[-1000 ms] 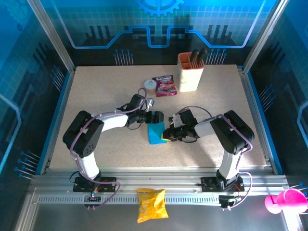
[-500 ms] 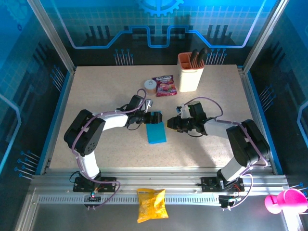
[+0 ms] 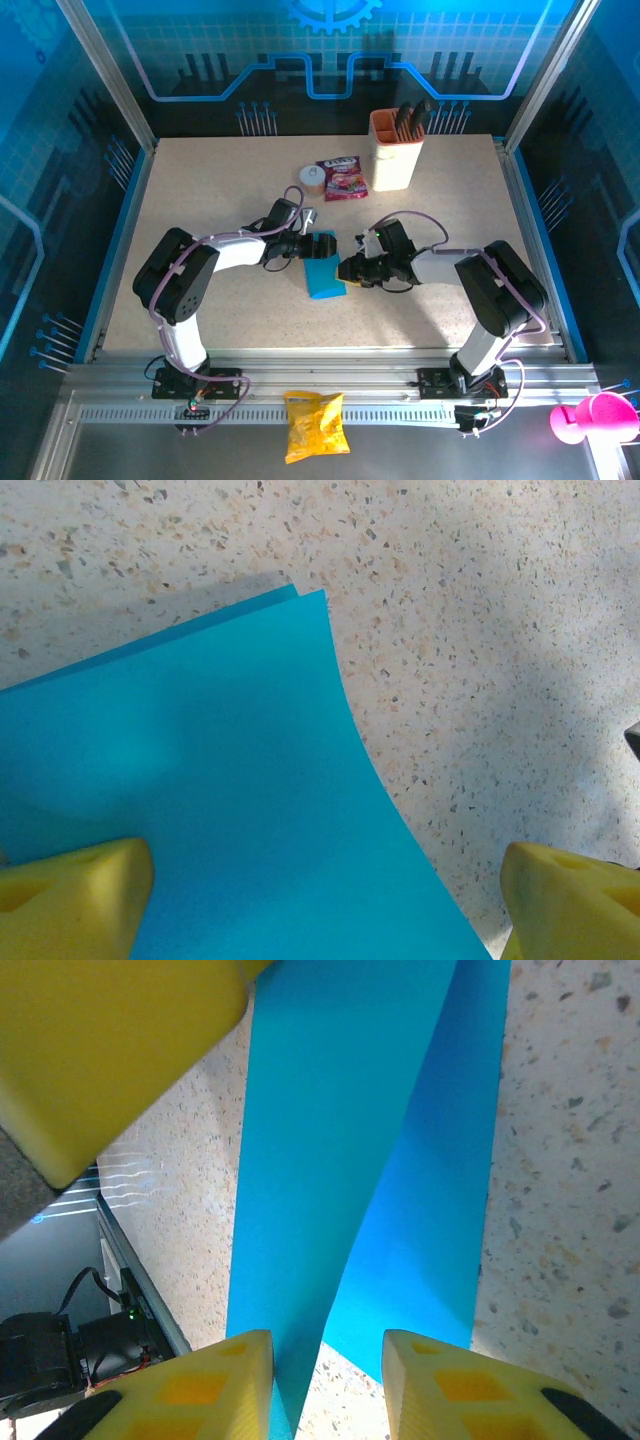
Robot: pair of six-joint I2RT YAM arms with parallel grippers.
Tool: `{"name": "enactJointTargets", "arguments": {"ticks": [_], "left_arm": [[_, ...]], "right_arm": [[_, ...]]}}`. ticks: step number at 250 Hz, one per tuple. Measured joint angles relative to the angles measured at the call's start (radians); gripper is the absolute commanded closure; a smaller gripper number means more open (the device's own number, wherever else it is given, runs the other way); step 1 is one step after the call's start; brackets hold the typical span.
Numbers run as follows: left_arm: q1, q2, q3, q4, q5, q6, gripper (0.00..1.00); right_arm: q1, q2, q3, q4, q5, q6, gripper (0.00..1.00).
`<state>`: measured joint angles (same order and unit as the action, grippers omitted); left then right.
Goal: Fold a paper plane with a square sheet of paper (pick it up from the middle)
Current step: First fold in half a square sheet of paper at the center of the table.
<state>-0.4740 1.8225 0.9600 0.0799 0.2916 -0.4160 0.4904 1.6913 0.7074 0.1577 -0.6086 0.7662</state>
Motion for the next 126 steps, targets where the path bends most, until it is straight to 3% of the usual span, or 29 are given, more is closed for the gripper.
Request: {"name": "enactJointTargets", "arguments": {"ticks": [28, 87, 126], "left_arm": [[0.0, 0.0, 0.0, 0.0, 0.0, 0.0, 0.1], [0.002, 0.008, 0.0, 0.003, 0.0, 0.0, 0.1], [0.005, 0.01, 0.0, 0.007, 0.001, 0.0, 0.1]], "right_arm": [[0.0, 0.001, 0.009, 0.0, 0.0, 0.0, 0.72], [-0.001, 0.026, 0.026, 0.015, -0.001, 0.004, 1.0], [-0.008, 0.047, 0.027, 0.021, 0.0, 0.006, 1.0]]}}
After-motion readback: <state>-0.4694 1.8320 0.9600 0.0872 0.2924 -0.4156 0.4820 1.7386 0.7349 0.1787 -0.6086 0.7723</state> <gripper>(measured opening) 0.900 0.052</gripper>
